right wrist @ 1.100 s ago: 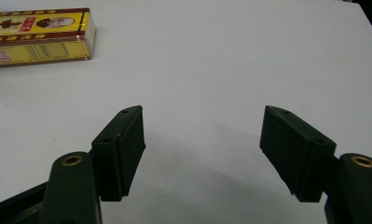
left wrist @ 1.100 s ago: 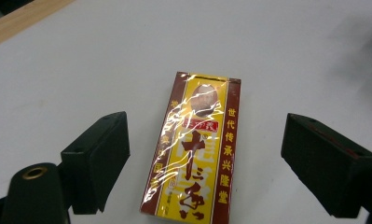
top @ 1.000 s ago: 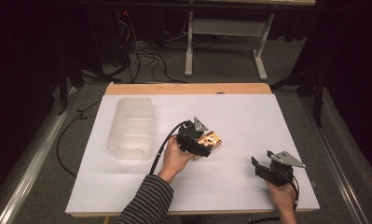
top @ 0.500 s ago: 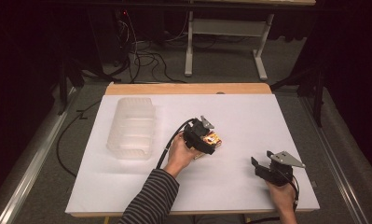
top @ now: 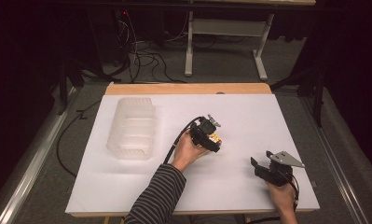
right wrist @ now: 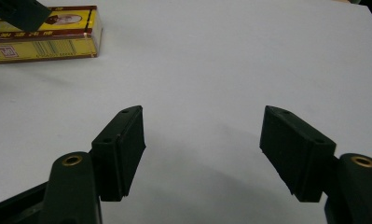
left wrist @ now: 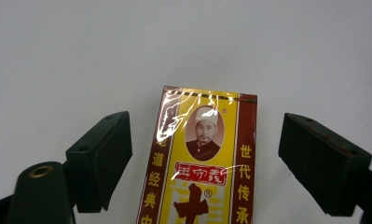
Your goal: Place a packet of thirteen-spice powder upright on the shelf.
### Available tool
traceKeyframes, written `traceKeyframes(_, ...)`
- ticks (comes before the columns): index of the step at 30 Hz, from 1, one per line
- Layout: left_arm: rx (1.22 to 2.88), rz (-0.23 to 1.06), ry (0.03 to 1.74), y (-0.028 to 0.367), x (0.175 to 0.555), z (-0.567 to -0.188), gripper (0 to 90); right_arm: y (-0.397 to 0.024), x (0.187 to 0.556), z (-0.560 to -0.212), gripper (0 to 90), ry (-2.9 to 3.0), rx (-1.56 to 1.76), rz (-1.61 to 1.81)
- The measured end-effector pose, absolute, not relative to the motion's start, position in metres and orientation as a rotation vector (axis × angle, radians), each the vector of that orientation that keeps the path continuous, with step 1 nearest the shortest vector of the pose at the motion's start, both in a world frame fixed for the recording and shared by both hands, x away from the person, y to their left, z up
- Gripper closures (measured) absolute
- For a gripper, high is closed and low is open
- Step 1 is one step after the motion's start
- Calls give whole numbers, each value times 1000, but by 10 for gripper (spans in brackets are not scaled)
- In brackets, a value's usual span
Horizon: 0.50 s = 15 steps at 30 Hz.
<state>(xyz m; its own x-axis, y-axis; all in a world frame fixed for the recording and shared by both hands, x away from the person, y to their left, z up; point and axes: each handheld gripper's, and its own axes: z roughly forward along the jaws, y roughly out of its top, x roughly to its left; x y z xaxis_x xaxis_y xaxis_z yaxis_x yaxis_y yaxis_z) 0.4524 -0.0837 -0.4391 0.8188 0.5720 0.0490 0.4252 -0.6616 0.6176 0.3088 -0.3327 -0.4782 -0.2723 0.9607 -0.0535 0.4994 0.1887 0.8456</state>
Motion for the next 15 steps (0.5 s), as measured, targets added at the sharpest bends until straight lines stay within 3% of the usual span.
traceKeyframes(9,2429,288,770,-92,462,-455,191,-333,309,-478,312,1857,1364,984)
traceKeyframes(15,2414,271,768,-91,461,-455,273,-333,309,-478,311,1864,1370,979)
